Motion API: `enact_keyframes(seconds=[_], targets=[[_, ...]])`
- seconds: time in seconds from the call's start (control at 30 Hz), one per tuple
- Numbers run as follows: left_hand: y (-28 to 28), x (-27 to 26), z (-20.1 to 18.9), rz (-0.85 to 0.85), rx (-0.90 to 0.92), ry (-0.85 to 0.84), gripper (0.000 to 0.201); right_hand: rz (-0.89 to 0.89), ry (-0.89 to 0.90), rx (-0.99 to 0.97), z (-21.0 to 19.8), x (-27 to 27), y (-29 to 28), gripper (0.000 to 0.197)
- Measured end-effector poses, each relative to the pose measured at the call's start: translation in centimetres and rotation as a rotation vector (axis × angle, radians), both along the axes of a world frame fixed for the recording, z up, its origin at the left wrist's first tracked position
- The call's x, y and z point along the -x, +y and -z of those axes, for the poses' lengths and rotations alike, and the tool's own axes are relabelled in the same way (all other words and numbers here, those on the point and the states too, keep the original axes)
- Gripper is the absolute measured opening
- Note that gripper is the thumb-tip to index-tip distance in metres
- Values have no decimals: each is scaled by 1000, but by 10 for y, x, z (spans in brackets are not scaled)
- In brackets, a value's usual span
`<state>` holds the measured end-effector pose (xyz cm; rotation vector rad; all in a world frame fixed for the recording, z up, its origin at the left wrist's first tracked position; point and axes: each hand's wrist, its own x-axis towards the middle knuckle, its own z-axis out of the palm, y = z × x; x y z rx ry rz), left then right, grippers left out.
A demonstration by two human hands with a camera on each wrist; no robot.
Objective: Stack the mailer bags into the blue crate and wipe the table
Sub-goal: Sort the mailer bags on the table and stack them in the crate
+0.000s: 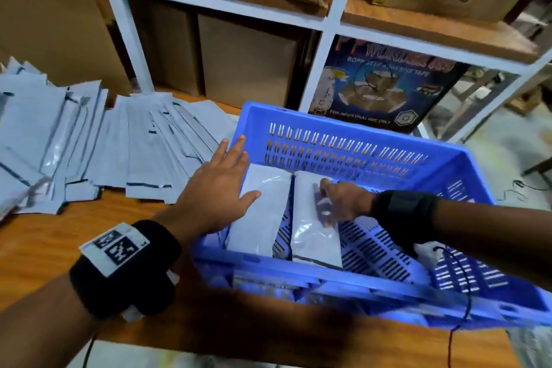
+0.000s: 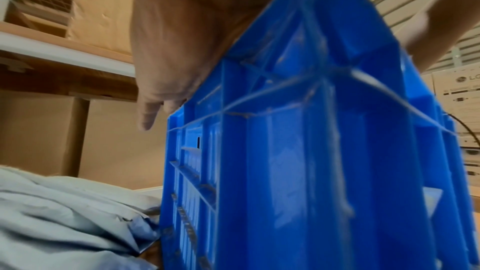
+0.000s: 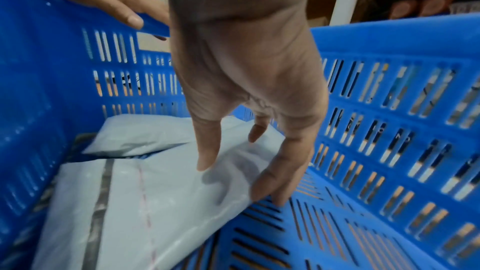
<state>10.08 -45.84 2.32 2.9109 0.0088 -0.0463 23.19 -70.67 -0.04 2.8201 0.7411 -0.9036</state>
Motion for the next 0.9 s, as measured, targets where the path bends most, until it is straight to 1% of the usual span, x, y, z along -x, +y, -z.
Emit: enact_keyframes(seconds=[0.1,0.13,0.23,0.33,0.43,0.5,0.7,0.77,0.83,0.9], targets=[[-2,-1,-1,4,-30,-5,83,-66,-13,11,16,10,8,78],[-3,-1,-2,3,-44,-4,83,-53,-32,-5,23,13,11,81],[-3,-1,-3,1,-69,15,85,-58,-117,-43,36,17,21,85],[-3,-1,-2,-8,-53,15,86,-112,-174,-2,41,20,28,89],[-2,-1,-2,-16,-28,19,87,-101,-161,19,49,20,29,95],[-3,-2,-3,-17,-26,23,92,-100,-145,43,49,16,31,97],[-1,0,-2,14,5,25,106,-86,-56,90,31,7,42,96],[0,-1,0,14,27,28,102,-92,-26,123,18,4,47,97],[1,-2,0,17,66,59,97,-90,-26,115,6,2,50,91],[2,-3,-2,44,90,109,99,-67,-57,79,-9,0,53,88]])
